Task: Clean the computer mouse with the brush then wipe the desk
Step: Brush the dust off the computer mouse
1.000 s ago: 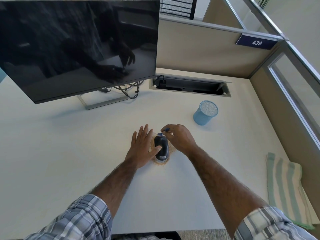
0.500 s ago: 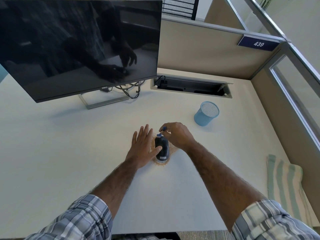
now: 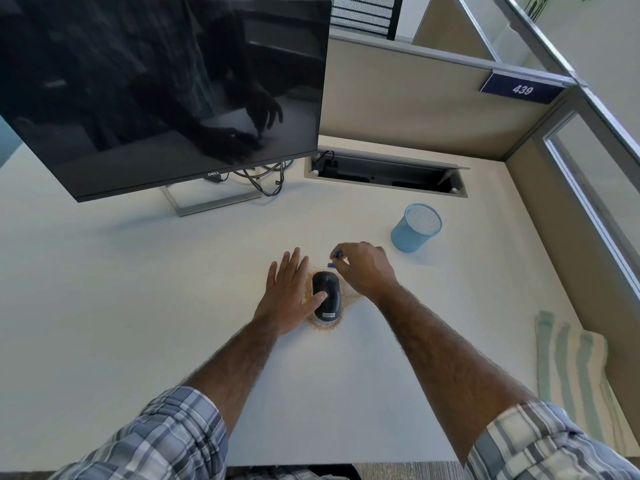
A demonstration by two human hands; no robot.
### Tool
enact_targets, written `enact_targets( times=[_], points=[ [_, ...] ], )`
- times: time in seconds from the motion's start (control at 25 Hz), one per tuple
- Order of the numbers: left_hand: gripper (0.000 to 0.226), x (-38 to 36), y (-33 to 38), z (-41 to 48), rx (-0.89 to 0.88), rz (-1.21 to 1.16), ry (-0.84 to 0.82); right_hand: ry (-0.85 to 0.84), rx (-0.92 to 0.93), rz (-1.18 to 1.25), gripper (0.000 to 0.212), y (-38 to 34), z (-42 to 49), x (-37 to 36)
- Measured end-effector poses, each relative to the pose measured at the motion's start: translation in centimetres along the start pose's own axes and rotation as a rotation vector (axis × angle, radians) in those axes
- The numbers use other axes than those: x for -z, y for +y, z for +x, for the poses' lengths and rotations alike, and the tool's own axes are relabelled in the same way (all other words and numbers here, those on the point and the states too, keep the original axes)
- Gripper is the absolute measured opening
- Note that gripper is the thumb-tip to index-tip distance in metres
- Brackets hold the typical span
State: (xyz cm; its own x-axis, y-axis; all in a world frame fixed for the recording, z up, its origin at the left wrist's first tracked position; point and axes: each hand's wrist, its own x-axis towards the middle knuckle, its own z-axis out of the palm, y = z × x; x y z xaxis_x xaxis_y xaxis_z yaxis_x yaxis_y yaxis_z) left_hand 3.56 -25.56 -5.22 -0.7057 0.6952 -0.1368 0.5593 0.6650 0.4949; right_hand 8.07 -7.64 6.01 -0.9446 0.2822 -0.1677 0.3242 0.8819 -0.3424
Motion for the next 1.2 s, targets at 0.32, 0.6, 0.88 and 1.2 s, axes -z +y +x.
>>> enact_targets(
  times=[0.32,0.6,0.88,1.2],
  points=[
    [0.122,0.5,0.1,-0.2,-0.055,-0.043,-0.052,0.057,-0.18,0.215,0.023,0.9,-1.3,0.2],
    [0.132,0.1,-0.1,-0.4,-0.111,0.081,-0.039,0.027,-0.2,0.221,0.023,0.8,-1.9,-0.4],
    [0.126,0.1,-0.1,-0.4,-0.106,0.077,-0.021,-0.024,-0.127,0.317,0.014,-0.4,-3.1,-0.2],
    [0.124,0.3,0.0,-0.5,-0.105,0.067,-0.001,-0.072,-0.079,0.235,0.015,-1.8,-3.2,-0.4]
  ],
)
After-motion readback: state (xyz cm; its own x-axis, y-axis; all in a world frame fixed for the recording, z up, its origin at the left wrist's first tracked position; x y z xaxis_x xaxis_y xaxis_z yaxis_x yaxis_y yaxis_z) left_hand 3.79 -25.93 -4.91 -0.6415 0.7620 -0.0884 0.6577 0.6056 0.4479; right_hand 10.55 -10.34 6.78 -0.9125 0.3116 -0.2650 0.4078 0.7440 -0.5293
